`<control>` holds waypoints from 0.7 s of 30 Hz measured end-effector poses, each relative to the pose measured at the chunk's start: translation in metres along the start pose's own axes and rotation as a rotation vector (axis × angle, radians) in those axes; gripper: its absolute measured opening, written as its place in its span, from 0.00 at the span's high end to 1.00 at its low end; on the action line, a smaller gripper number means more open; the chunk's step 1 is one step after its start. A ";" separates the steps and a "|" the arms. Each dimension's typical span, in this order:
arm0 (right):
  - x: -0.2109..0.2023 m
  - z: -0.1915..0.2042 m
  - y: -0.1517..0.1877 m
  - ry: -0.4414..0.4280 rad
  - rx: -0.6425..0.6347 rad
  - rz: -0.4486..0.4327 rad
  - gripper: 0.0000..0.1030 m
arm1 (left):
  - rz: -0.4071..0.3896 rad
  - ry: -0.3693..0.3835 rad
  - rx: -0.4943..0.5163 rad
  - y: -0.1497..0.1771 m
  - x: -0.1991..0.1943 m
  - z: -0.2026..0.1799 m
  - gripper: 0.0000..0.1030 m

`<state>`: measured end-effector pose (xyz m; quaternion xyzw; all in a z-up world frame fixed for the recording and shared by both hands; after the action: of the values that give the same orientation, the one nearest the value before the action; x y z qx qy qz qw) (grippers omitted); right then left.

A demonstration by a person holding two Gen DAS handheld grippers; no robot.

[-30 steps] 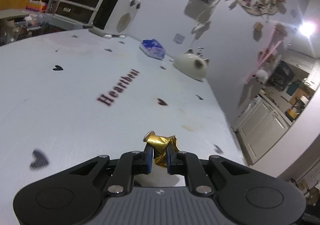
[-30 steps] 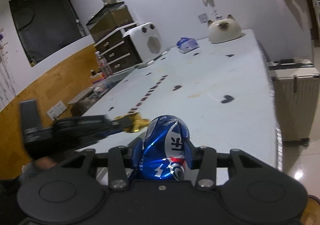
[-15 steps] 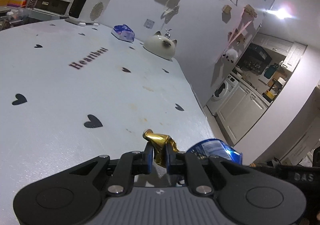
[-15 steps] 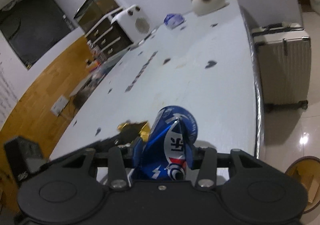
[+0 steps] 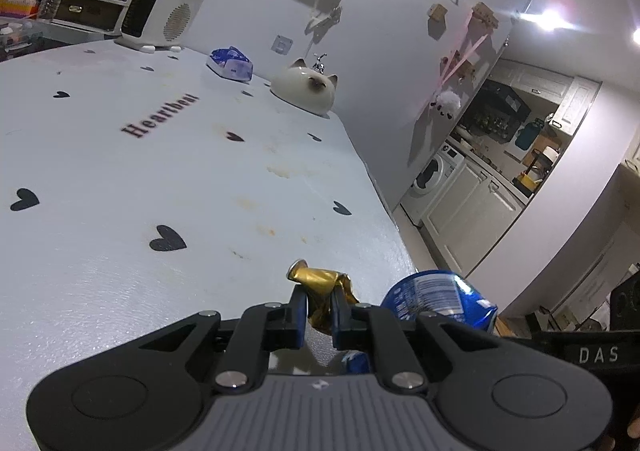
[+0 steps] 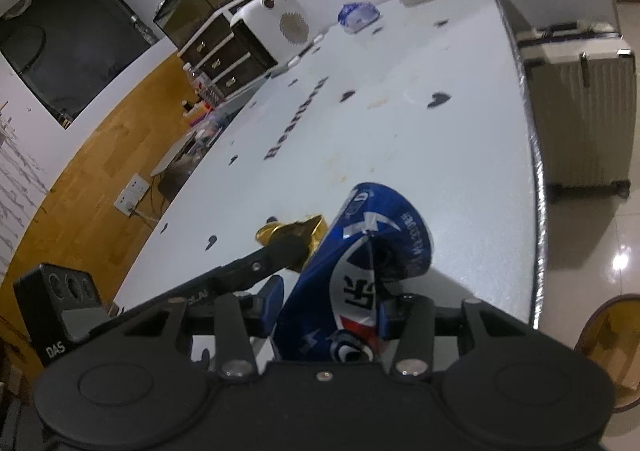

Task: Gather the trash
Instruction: 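Carry the gold wrapper and blue can with both tools over the wastebasket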

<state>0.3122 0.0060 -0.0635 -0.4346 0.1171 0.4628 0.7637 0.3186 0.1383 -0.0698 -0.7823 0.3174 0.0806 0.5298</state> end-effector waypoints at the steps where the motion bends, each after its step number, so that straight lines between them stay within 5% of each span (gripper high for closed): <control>1: -0.003 0.000 -0.002 0.007 -0.001 -0.017 0.56 | -0.007 0.000 -0.002 0.000 -0.004 -0.001 0.88; 21: -0.076 -0.002 0.004 0.152 -0.187 -0.186 0.56 | -0.068 -0.180 0.071 0.015 -0.077 -0.034 0.88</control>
<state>0.2684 -0.0404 -0.0224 -0.5466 0.0903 0.3648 0.7483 0.2423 0.1365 -0.0310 -0.7629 0.2443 0.1211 0.5862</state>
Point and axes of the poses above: each gripper's, at about its wrist camera, not at the fingertips, and x roughly the way its jaws point, z to its left, y to its underside, the point moved 10 cm from there along x, roughly the way its jaws point, and after that the axes turned 3 degrees about x, right-handed, at the moved point
